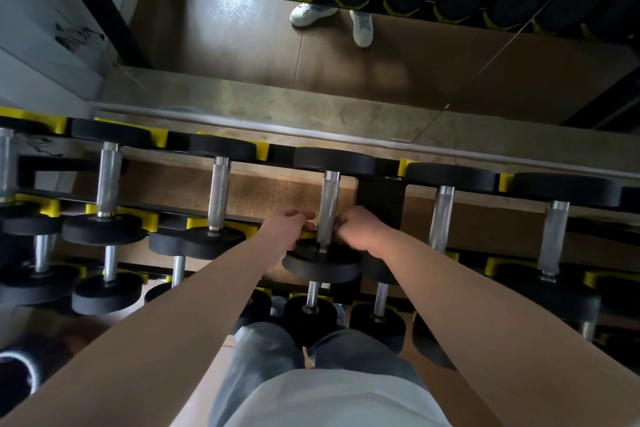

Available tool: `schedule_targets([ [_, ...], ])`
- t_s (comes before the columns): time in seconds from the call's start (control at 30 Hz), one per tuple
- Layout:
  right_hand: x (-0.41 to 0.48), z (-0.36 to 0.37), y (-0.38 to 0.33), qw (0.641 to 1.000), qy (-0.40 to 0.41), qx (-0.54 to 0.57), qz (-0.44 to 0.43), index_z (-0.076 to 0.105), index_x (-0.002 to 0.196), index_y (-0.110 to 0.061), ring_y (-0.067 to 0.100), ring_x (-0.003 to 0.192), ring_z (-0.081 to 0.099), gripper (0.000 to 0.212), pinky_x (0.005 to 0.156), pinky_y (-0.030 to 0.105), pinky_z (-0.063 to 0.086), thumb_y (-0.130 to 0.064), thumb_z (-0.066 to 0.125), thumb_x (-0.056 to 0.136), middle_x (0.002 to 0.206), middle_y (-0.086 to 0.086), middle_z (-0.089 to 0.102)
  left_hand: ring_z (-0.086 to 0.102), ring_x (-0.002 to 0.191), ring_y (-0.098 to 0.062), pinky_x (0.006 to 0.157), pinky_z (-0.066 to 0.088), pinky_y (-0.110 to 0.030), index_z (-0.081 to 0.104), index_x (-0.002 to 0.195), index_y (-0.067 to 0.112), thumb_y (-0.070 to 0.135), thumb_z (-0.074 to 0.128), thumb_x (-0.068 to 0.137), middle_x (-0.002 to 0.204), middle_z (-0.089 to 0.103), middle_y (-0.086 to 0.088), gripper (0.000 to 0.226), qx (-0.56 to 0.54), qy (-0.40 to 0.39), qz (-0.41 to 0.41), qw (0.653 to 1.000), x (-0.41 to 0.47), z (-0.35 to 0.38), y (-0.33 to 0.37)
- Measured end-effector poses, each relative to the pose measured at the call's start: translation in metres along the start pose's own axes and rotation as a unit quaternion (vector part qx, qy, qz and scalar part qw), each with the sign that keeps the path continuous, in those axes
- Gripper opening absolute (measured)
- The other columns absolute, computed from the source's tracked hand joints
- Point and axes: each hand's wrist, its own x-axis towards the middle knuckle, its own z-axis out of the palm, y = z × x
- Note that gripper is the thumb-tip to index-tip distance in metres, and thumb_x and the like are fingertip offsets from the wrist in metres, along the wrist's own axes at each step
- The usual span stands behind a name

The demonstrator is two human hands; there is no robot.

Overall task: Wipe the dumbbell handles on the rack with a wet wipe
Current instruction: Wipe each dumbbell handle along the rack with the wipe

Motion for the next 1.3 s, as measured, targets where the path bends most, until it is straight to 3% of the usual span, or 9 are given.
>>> schedule_targets([
  [0.07,0.011,-0.007,-0.002,0.985,0.046,0.163,0.035,0.072,0.110,-0.009,0.023,0.093,0.068,0.019,0.084,0.037,0.060,-0.005,0.058,0.099,0.102,0.011,0.071,0.046,0.068,-0.013,0.055,0.041,-0.022,0.070,0.115,0.023,0.015,0.049,0.105,0.106,0.073,-0.003,0.024,-0.003,0.002,-0.005,1.000,0.000,-0.001,0.000],
  [0.2,0.025,-0.031,-0.013,0.831,0.042,0.552,0.048,0.065,0.117,-0.006,0.022,0.084,0.069,0.025,0.066,0.030,0.059,0.006,0.055,0.098,0.099,0.014,0.069,0.045,0.065,-0.012,0.053,0.039,-0.021,0.070,0.118,0.021,0.012,0.048,0.103,0.107,0.073,-0.003,0.027,-0.005,-0.002,0.000,1.000,0.000,-0.001,-0.002],
  [0.37,0.006,-0.012,0.001,0.987,0.004,0.161,0.026,0.070,0.110,-0.013,0.020,0.086,0.066,0.017,0.072,0.032,0.055,-0.007,0.057,0.101,0.099,0.010,0.070,0.046,0.065,-0.011,0.053,0.040,-0.021,0.071,0.116,0.021,0.014,0.049,0.104,0.107,0.073,-0.003,0.026,-0.005,0.001,-0.003,1.000,-0.001,0.000,-0.002],
  [0.47,-0.001,0.000,0.008,0.997,-0.069,0.020,0.020,0.073,0.107,-0.015,0.021,0.092,0.068,0.015,0.085,0.034,0.056,-0.010,0.061,0.099,0.101,0.008,0.071,0.047,0.065,-0.011,0.053,0.041,-0.020,0.071,0.114,0.022,0.015,0.050,0.104,0.105,0.074,-0.002,0.025,0.003,0.001,-0.004,1.000,-0.001,0.002,0.000],
  [0.63,0.009,-0.015,-0.004,0.979,-0.032,0.185,0.083,0.070,0.106,-0.008,0.022,0.082,0.061,0.015,0.072,0.032,0.055,-0.003,0.058,0.098,0.093,0.011,0.064,0.047,0.065,-0.013,0.055,0.041,-0.022,0.070,0.115,0.024,0.018,0.049,0.104,0.103,0.074,0.001,0.025,0.013,-0.004,-0.006,1.000,-0.001,-0.001,0.000],
  [0.77,0.013,-0.035,-0.018,0.870,0.023,0.490,0.050,0.068,0.099,-0.011,0.017,0.071,0.053,0.023,0.064,0.028,0.051,0.007,0.052,0.099,0.082,0.009,0.057,0.045,0.064,-0.011,0.056,0.040,-0.022,0.070,0.118,0.023,0.016,0.049,0.104,0.103,0.074,0.002,0.026,0.007,-0.006,0.001,1.000,-0.002,-0.001,-0.002],
  [0.9,0.000,-0.019,-0.005,0.982,0.011,0.189,0.014,0.070,0.104,-0.016,0.022,0.088,0.063,0.019,0.079,0.035,0.054,-0.005,0.056,0.101,0.096,0.008,0.067,0.045,0.065,-0.012,0.056,0.040,-0.021,0.070,0.119,0.023,0.016,0.049,0.105,0.106,0.073,0.000,0.026,0.010,-0.006,0.001,1.000,-0.002,0.000,-0.001],
  [1.0,-0.008,0.004,0.006,0.999,-0.052,0.006,0.009,0.073,0.112,-0.016,0.021,0.098,0.066,0.019,0.083,0.032,0.053,-0.012,0.057,0.101,0.104,0.006,0.070,0.045,0.059,-0.009,0.050,0.039,-0.019,0.070,0.117,0.024,0.017,0.050,0.105,0.105,0.074,-0.001,0.025,0.022,-0.004,-0.004,1.000,-0.004,0.002,0.003],
  [1.3,-0.028,-0.001,0.003,0.972,0.126,0.197,-0.013,0.076,0.092,-0.024,0.018,0.094,0.067,0.004,0.080,0.033,0.056,-0.021,0.075,0.090,0.095,-0.002,0.073,0.046,0.055,-0.007,0.046,0.028,-0.021,0.073,0.109,0.024,0.032,0.067,0.097,0.086,0.074,-0.010,0.015,0.051,-0.046,0.062,0.996,-0.014,-0.001,0.002],
])
